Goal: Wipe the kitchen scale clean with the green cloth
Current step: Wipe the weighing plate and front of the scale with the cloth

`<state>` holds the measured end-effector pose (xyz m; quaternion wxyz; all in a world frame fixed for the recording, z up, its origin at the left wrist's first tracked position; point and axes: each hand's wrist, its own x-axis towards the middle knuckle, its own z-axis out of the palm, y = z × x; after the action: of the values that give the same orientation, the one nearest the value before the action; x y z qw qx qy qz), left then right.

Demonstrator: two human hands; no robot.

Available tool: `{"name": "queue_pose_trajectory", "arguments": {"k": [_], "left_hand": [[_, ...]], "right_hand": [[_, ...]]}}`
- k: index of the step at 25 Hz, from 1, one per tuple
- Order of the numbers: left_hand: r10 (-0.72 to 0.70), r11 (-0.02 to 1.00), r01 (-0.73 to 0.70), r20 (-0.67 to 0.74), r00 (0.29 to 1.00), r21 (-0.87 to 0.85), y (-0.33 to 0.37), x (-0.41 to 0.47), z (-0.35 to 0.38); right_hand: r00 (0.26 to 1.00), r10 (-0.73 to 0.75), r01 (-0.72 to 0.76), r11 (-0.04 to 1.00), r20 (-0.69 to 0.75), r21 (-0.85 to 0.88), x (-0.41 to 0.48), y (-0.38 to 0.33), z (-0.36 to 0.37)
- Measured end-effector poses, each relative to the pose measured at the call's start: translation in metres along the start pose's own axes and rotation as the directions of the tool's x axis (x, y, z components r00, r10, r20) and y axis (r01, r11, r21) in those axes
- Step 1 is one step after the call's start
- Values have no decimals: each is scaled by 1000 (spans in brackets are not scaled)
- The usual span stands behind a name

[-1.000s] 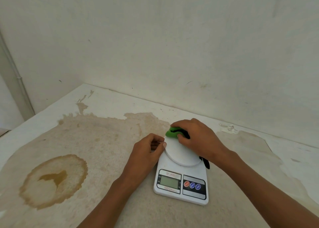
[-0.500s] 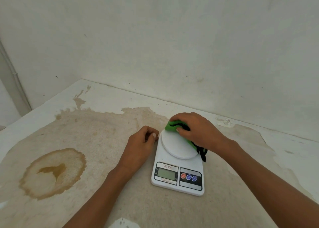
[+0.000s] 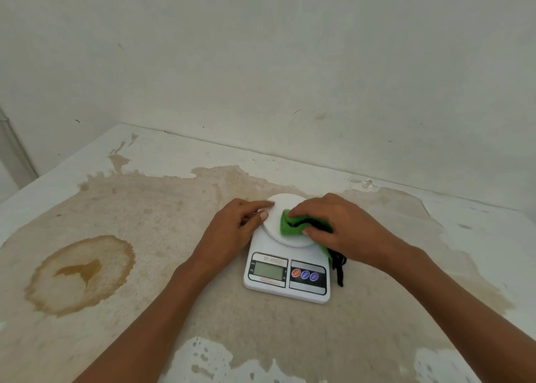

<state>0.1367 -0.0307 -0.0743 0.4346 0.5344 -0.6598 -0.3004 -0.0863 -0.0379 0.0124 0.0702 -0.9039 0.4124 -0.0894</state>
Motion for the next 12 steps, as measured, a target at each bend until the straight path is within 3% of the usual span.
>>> {"name": "queue_pose_trajectory", "arguments": {"k": [2,8,12], "left_hand": [[-4,1000,4,33,999,-7,1,0,-1],[28,998,-39,200,979,51,3,0,-13],[20,1000,-22,149,989,13,6,-2,-11]], "right_hand": [[999,-47,46,999,28,17,-14,-4,3],[985,138,-141,990,-100,-27,-47,-6,8],[971,222,-225,974,-92,-24,-65,-17,12]]}}
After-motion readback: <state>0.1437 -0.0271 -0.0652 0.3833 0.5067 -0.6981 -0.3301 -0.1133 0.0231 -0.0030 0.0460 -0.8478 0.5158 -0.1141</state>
